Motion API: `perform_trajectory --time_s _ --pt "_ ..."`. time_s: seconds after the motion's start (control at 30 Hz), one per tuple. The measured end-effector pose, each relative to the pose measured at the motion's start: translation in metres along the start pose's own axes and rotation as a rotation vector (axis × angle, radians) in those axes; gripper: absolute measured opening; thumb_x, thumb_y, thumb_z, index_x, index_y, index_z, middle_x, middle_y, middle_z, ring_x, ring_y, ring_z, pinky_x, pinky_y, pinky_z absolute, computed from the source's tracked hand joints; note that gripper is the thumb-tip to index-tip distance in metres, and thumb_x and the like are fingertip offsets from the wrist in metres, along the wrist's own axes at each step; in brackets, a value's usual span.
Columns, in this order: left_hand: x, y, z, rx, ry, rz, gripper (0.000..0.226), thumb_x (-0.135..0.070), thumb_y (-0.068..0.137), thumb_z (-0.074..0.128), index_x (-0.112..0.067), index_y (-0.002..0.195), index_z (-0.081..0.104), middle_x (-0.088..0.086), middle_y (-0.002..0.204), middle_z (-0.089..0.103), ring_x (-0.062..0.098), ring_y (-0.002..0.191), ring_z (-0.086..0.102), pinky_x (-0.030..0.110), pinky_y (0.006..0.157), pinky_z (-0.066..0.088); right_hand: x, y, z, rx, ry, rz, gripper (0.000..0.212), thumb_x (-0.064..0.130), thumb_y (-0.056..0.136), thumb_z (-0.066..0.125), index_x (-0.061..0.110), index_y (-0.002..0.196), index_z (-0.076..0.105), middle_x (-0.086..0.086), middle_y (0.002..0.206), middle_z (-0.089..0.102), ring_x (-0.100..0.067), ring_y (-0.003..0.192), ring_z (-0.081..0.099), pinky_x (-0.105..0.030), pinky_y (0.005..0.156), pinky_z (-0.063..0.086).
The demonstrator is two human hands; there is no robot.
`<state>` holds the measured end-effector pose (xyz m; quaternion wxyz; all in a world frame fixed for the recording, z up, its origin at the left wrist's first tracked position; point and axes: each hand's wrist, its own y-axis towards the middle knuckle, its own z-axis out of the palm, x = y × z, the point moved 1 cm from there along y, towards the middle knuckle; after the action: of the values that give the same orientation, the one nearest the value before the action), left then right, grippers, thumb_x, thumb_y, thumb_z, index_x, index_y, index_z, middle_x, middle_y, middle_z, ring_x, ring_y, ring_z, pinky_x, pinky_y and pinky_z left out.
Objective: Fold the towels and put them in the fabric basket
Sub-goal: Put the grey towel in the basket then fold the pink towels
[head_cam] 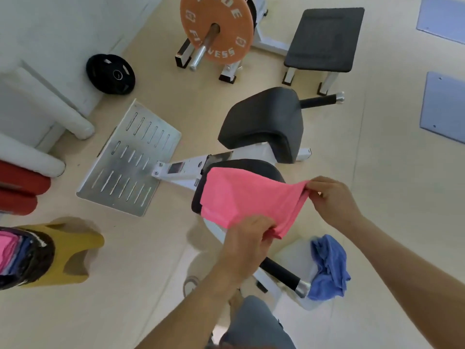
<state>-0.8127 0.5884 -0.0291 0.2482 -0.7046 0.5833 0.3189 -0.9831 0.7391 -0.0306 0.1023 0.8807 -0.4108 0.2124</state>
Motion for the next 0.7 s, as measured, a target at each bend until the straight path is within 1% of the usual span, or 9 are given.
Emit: perform_trajectory --time_s 0.1,0.17,0.23,0.3,0.37,0.43,0.53,0.63,0.7 --pt "0.003 0.0 0.027 0.066 0.064 0.048 0.015 -0.013 0.078 0.066 -0.016 0.092 0.064 -0.003 0.086 0.066 0.016 0.078 0.057 0.031 0.066 0.049 -0.01 -0.015 0.009 0.092 0.197 0.307 0.026 -0.006 0.082 0.054 0.006 0.091 0.076 -0.007 0.086 0.073 -0.022 0.077 0.063 -0.031 0.075 0.047" --pt "-0.002 0.001 0.038 0.129 0.087 0.104 0.015 -0.01 0.078 0.066 -0.014 0.092 0.062 0.0 0.085 0.063 0.02 0.076 0.056 0.028 0.062 0.044 -0.011 -0.018 0.009 0.069 0.586 0.606 0.023 0.002 0.085 0.051 0.004 0.084 0.074 -0.01 0.084 0.071 -0.02 0.073 0.063 -0.031 0.077 0.049" --pt "-0.006 0.003 0.048 0.161 0.111 0.148 0.014 -0.008 0.079 0.065 -0.013 0.091 0.059 0.003 0.083 0.059 0.021 0.073 0.053 0.027 0.059 0.037 -0.009 -0.022 0.01 0.0 0.911 0.844 0.019 0.016 0.09 0.057 0.004 0.091 0.071 -0.01 0.092 0.069 -0.022 0.076 0.066 -0.033 0.075 0.055" --pt "-0.009 0.005 0.057 0.183 0.089 0.151 0.013 -0.009 0.081 0.065 -0.013 0.091 0.058 0.003 0.084 0.057 0.02 0.071 0.051 0.028 0.057 0.035 -0.007 -0.027 0.014 -0.011 0.952 0.893 0.021 0.019 0.088 0.066 0.008 0.105 0.07 -0.006 0.101 0.069 -0.025 0.089 0.068 -0.038 0.076 0.058" --pt "-0.012 0.008 0.062 0.248 0.0 0.086 0.014 -0.012 0.084 0.064 -0.015 0.097 0.059 0.001 0.089 0.058 0.018 0.074 0.052 0.028 0.059 0.039 -0.004 -0.03 0.019 -0.034 0.907 0.858 0.019 0.005 0.085 0.065 0.015 0.101 0.07 -0.004 0.1 0.068 -0.025 0.092 0.066 -0.042 0.079 0.058" --pt "-0.008 0.008 0.058 0.264 -0.137 -0.062 0.019 -0.012 0.085 0.062 -0.018 0.103 0.062 -0.004 0.093 0.06 0.013 0.078 0.054 0.026 0.068 0.046 -0.006 -0.031 0.026 -0.083 0.896 0.869 0.023 0.0 0.086 0.06 0.02 0.091 0.069 -0.003 0.093 0.066 -0.024 0.089 0.063 -0.042 0.081 0.055" --pt "0.026 0.005 0.026 -0.031 -0.296 -0.431 0.015 -0.011 0.086 0.061 -0.018 0.098 0.067 -0.006 0.093 0.065 0.009 0.084 0.059 0.02 0.077 0.049 -0.014 -0.029 0.043 -0.127 0.798 0.895 0.017 0.009 0.091 0.058 0.021 0.1 0.066 -0.002 0.093 0.063 -0.024 0.094 0.059 -0.034 0.078 0.046" --pt "0.085 0.0 -0.008 -0.344 -0.376 -0.842 0.012 -0.01 0.088 0.059 -0.02 0.093 0.065 0.0 0.093 0.067 0.02 0.086 0.062 0.034 0.083 0.053 -0.02 -0.029 0.062 -0.128 0.731 0.99 0.026 0.019 0.092 0.06 0.02 0.118 0.058 -0.006 0.107 0.056 -0.03 0.105 0.057 -0.029 0.077 0.042" --pt "0.115 0.0 -0.017 -0.343 -0.419 -1.024 0.014 -0.015 0.09 0.059 -0.016 0.103 0.063 0.002 0.089 0.062 0.023 0.077 0.059 0.043 0.084 0.053 -0.014 -0.032 0.07 -0.119 0.66 1.059 0.044 0.022 0.087 0.066 0.02 0.126 0.048 -0.01 0.123 0.046 -0.026 0.103 0.052 -0.033 0.083 0.045"
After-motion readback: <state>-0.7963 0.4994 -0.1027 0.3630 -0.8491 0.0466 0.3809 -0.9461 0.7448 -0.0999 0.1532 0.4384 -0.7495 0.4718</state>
